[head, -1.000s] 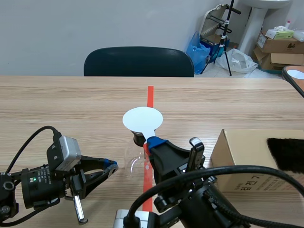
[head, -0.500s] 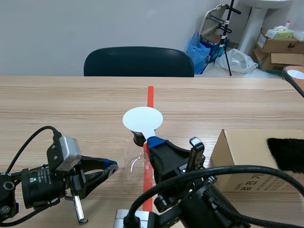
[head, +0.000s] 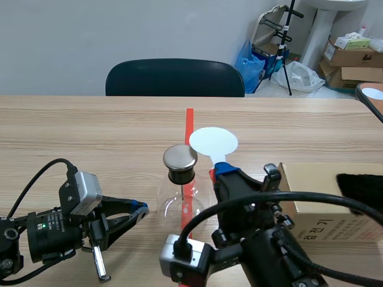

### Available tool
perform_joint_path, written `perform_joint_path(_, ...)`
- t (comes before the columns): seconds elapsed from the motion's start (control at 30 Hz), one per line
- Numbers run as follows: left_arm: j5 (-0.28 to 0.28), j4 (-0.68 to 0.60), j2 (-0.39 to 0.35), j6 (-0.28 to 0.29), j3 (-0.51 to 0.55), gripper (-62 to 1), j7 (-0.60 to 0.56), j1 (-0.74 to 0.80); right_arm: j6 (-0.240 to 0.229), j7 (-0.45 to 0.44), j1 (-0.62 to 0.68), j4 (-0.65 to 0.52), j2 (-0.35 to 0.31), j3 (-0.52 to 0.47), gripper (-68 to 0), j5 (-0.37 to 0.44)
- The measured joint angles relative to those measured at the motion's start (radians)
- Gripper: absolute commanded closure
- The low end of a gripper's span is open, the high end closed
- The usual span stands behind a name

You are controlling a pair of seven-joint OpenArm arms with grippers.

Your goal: Do the electroscope experiment

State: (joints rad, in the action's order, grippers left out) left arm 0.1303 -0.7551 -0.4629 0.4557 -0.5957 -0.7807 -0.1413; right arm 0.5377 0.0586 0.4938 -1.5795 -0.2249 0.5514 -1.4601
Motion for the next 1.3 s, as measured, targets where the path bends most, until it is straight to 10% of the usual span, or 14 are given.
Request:
perform_joint_path(0.73,0.000,0.000,0.000,0.000,0.000,-3.1,0.000,0.000,0.000,0.369,0.000,0.000,0.000,0.000,-1.1,0.000)
perform_joint_path(1.07,0.000,0.000,0.000,0.000,0.000,-3.2,0.000,0.000,0.000,0.382,0.000,0.000,0.000,0.000,-1.1,0.000)
perform_joint_path(1.3,0.000,0.000,0.000,0.000,0.000,-3.1,0.000,0.000,0.000,0.238,0.000,0.000,0.000,0.000,-1.1,0.000)
